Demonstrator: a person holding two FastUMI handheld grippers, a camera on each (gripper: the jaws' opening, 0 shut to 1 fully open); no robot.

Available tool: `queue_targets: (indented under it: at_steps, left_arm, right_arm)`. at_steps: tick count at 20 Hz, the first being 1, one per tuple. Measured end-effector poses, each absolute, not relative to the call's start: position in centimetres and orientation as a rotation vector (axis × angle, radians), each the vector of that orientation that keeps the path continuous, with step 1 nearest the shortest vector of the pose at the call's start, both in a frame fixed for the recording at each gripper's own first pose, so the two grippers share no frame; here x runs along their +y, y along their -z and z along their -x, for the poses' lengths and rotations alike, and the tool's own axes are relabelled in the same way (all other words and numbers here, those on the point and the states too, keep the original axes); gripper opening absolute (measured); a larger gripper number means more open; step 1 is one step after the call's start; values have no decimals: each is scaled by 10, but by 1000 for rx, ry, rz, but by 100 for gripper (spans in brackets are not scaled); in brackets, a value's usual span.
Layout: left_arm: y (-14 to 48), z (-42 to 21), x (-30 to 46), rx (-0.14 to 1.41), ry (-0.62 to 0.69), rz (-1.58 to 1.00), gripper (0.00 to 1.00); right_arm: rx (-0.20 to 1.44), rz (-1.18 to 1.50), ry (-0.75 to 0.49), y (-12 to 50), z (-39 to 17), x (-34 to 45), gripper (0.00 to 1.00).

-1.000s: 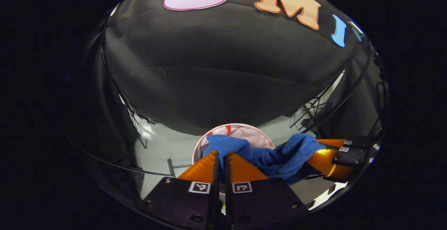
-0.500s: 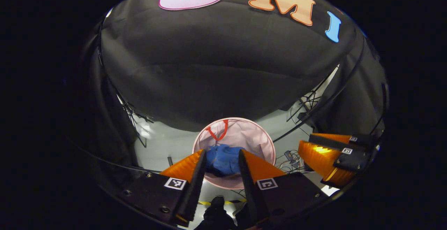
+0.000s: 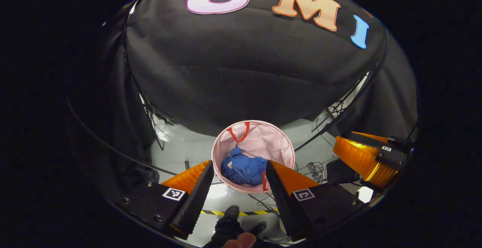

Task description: Grasp the clothes on the hanger with both hands and then place them into the laundry hamper below.

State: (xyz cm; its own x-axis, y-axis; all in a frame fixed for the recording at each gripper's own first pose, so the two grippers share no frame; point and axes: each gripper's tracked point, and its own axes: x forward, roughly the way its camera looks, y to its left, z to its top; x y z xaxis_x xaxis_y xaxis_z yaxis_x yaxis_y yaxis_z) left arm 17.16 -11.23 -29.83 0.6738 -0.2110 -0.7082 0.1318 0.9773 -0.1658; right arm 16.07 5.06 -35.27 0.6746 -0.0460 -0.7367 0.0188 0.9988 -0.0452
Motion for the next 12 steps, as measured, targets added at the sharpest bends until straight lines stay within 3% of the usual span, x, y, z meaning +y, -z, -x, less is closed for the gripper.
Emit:
queue_targets:
  at_steps: [2,6,12]
  left_arm:
    - [286,-153,-115,788,200,69,90]
    - [265,-120,-115,759,184,57,100]
    - [231,-89,-107,690,158,57,100]
  right_arm:
    - [818,25,33,345,-143,45,55]
    - [815,-18,7,331,-114,40,100]
    - [768,-10,-33,299,-87,40,100]
